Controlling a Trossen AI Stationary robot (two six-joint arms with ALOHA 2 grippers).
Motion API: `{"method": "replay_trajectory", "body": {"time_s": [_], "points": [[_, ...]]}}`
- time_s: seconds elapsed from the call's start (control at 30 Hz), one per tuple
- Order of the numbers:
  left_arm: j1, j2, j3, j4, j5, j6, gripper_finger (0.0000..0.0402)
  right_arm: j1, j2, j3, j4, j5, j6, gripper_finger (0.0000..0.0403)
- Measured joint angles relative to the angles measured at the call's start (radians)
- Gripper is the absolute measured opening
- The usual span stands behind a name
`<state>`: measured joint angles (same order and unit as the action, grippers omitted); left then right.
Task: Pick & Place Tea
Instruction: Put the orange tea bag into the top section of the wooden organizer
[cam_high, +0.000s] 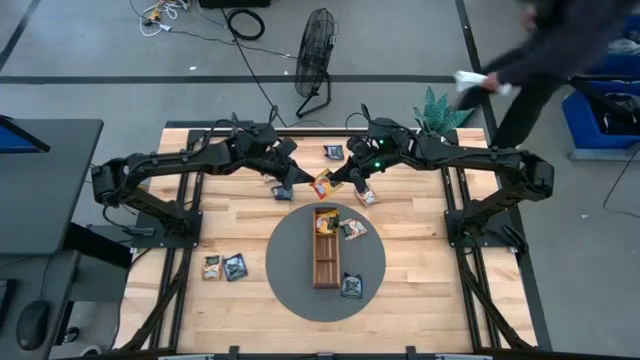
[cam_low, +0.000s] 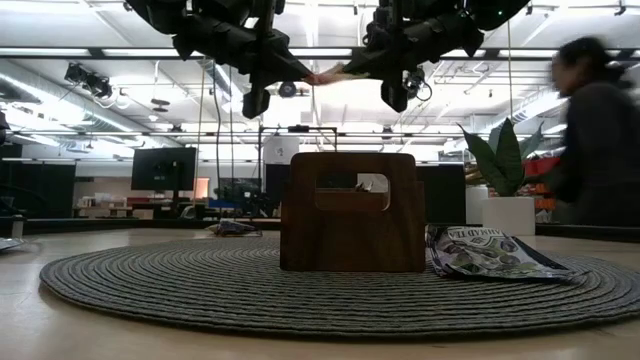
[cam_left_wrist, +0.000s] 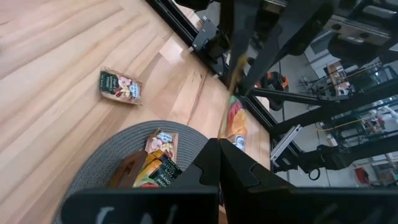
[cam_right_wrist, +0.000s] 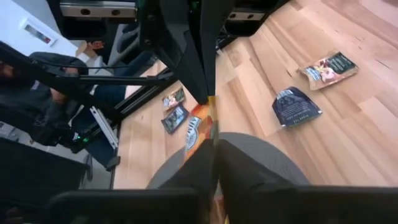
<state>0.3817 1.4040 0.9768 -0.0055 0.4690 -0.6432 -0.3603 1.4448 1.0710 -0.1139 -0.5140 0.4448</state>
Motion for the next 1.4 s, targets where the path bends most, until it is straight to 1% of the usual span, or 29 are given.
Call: {"method": "replay_trajectory", "body": {"time_s": [0.07, 0.17, 0.37, 0.5, 0.63, 0.87, 0.97, 1.07, 1.23, 1.4], "points": [[0.000, 0.000, 0.000, 0.000, 0.000, 0.000, 0.0000, 0.000, 0.000, 0.000, 0.005, 0.000, 0.005, 0.0009], [0.002, 0.000, 0.000, 0.001, 0.000, -0.001, 0.0006, 0.000, 0.000, 0.000, 0.003, 0.000, 0.056, 0.0009], [0.004, 0.000, 0.000, 0.004, -0.005, 0.010, 0.0035, 0.006, -0.001, 0.000, -0.006, -0.002, 0.155, 0.0003], [0.018, 0.000, 0.000, 0.003, 0.001, 0.044, 0.0051, 0.028, -0.016, 0.000, -0.039, 0.011, 0.219, 0.0002], [0.044, -0.007, 0.000, -0.012, 0.003, 0.055, 0.0057, 0.068, -0.052, 0.000, -0.093, 0.080, 0.284, 0.0001], [0.094, -0.050, 0.001, -0.030, 0.001, 0.166, 0.0053, 0.153, -0.142, 0.000, -0.170, 0.262, 0.421, 0.0001], [0.112, -0.082, 0.000, -0.054, -0.036, 0.192, 0.0053, 0.194, -0.172, 0.000, -0.195, 0.348, 0.475, 0.0000], [0.116, -0.131, 0.000, -0.058, -0.101, 0.224, 0.0053, 0.235, -0.195, 0.000, -0.224, 0.429, 0.522, 0.0000], [0.092, -0.238, 0.000, -0.066, -0.238, 0.340, 0.0053, 0.307, -0.204, 0.000, -0.260, 0.570, 0.596, 0.0000], [0.062, -0.349, 0.000, -0.110, -0.382, 0.363, 0.0053, 0.371, -0.204, 0.000, -0.301, 0.668, 0.675, 0.0000]]}}
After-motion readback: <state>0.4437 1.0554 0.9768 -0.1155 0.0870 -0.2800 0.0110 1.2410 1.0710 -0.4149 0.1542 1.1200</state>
